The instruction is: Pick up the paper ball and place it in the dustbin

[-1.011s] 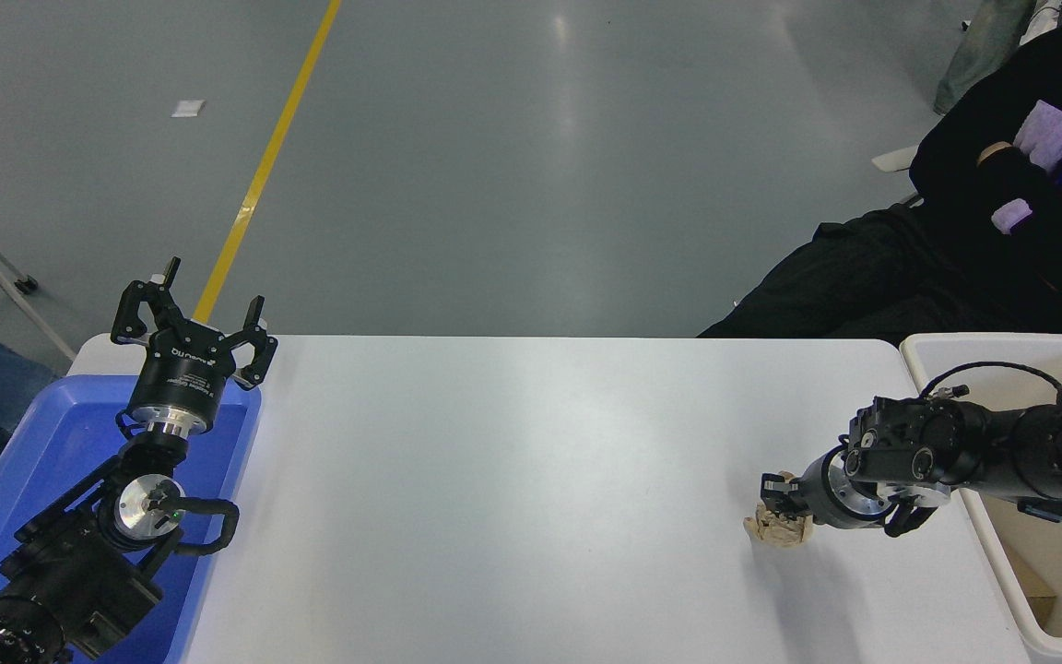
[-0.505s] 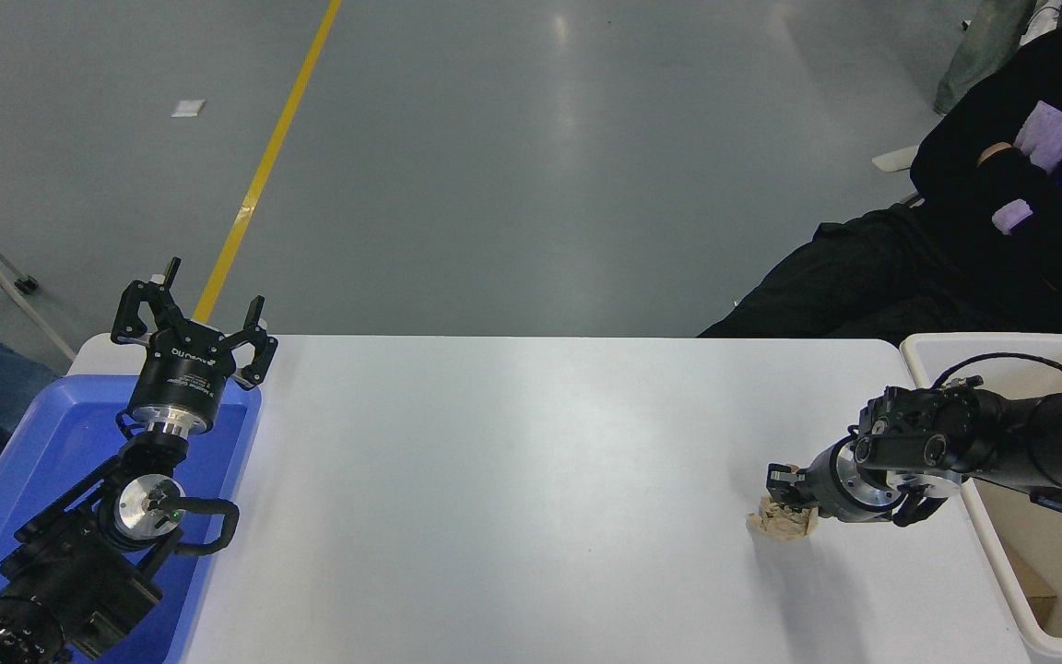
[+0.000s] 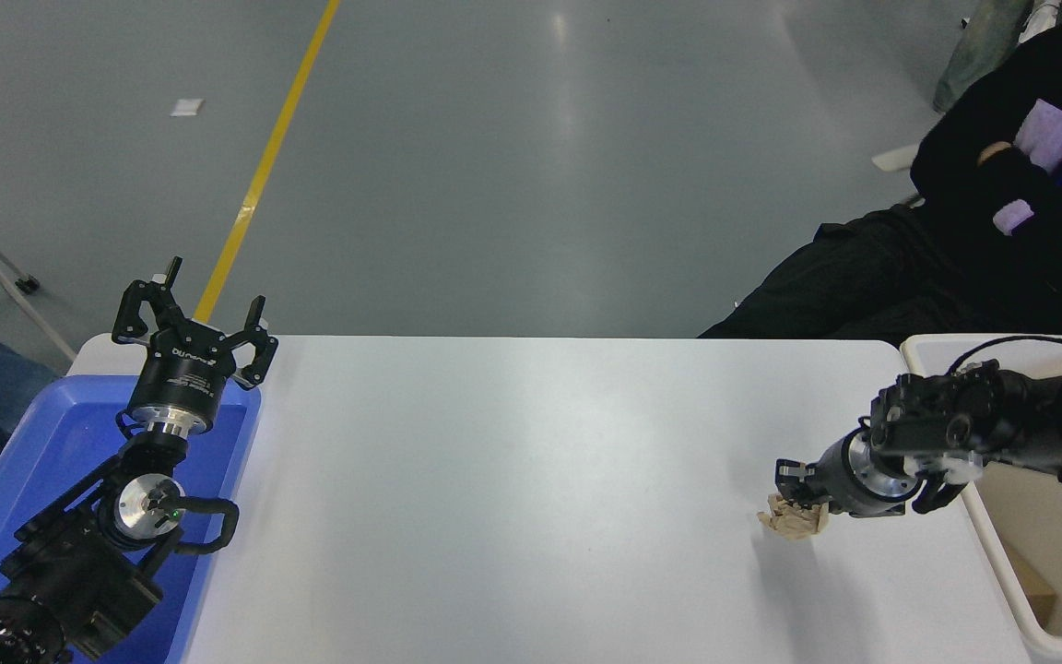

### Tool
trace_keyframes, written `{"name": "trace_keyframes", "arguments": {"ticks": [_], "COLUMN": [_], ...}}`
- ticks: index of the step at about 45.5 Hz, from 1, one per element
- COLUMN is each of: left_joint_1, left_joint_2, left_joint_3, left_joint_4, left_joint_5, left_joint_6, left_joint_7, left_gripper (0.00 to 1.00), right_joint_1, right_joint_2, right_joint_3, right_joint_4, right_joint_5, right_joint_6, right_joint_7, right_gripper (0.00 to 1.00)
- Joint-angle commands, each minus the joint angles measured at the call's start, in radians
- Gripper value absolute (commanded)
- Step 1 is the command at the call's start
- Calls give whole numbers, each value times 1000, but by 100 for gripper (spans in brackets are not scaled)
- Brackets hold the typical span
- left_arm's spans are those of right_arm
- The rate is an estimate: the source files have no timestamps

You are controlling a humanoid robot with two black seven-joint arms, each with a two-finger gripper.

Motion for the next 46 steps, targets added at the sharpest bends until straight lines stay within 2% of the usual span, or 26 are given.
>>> {"name": "trace_keyframes", "arguments": {"ticks": [1,3,10,20,46], "left_joint_1": [0,0,1,1,1], "left_joint_2": [0,0,0,0,0], "left_joint_3": [1,1,1,-1,-1], "left_joint_4": [0,0,0,2,2], "left_joint_5": [0,0,0,-2,-2], "left_joint_6": [0,0,0,0,0], "left_joint_7": [0,0,0,0,-1], "left_gripper": [98,98,98,98,98], "right_joint_1": [325,385,585,869,922], "right_joint_2": [-65,-73,-100,-145,-145], "right_joint_3": [-79,-72,-82,-84,-125], "right_joint_4": [153,153,153,178,179], "right_joint_5": [4,9,94,105,105], "right_joint_6": [361,443,443,443,443], "right_joint_7": [5,7,7,7,7], "right_gripper": [0,0,0,0,0]}}
